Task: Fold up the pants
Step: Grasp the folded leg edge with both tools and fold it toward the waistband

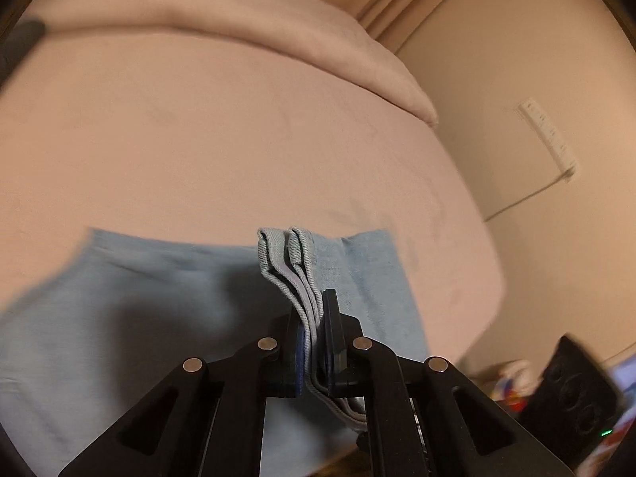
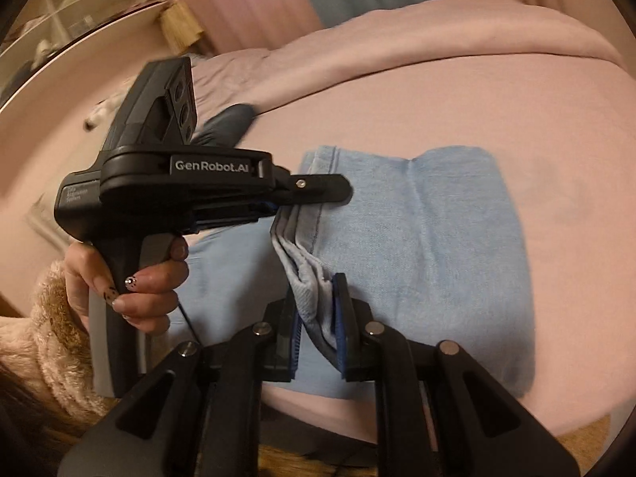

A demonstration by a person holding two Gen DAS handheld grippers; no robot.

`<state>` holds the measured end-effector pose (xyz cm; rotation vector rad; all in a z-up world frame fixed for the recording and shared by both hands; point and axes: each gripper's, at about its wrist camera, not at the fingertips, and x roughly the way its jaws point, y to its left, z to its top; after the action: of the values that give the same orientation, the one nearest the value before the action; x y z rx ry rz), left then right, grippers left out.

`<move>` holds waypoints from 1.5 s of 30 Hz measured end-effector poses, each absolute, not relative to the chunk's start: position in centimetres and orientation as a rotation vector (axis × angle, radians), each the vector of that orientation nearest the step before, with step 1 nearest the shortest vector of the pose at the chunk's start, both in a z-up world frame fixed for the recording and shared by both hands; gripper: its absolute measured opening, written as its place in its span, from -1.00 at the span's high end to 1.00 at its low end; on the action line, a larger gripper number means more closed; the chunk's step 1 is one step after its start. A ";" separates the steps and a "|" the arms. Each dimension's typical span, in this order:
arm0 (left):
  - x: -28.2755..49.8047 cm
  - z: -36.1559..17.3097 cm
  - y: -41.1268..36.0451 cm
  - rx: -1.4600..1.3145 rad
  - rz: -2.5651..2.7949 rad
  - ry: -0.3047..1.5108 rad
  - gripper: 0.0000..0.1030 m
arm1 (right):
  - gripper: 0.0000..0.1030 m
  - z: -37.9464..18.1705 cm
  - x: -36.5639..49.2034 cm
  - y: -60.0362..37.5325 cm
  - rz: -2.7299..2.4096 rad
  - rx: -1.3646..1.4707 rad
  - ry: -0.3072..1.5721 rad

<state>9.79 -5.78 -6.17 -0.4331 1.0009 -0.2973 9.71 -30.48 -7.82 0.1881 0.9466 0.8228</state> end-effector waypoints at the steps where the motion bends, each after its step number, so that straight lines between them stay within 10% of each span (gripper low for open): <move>1: 9.3 -6.4 -5.5 -0.391 -0.260 1.004 0.89 | 0.71 -7.8 9.4 -29.4 0.850 0.178 0.948; 7: 8.6 -11.9 -3.1 -0.379 -0.148 1.117 0.89 | 0.58 -12.0 9.2 -24.3 0.907 0.116 1.096; 16: 8.4 -9.9 -2.5 -0.331 -0.163 1.049 0.87 | -0.37 -10.2 9.7 -28.2 0.729 0.088 1.044; 21: 9.0 -10.8 -2.3 -0.294 -0.109 1.092 0.74 | -0.37 -11.4 10.3 -33.0 0.543 0.080 1.070; 25: 8.1 -9.9 -1.4 -0.268 -0.050 1.087 0.61 | 0.33 -13.7 11.2 -32.6 0.450 -0.005 1.121; 45: 4.3 -12.9 -3.5 -0.294 -0.120 1.114 0.69 | 0.31 -13.9 11.5 -31.9 0.429 -0.065 1.115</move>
<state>4.30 -3.48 -12.87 -0.2939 1.1138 -0.1199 11.52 -31.91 -13.90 -0.0648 1.1154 0.4292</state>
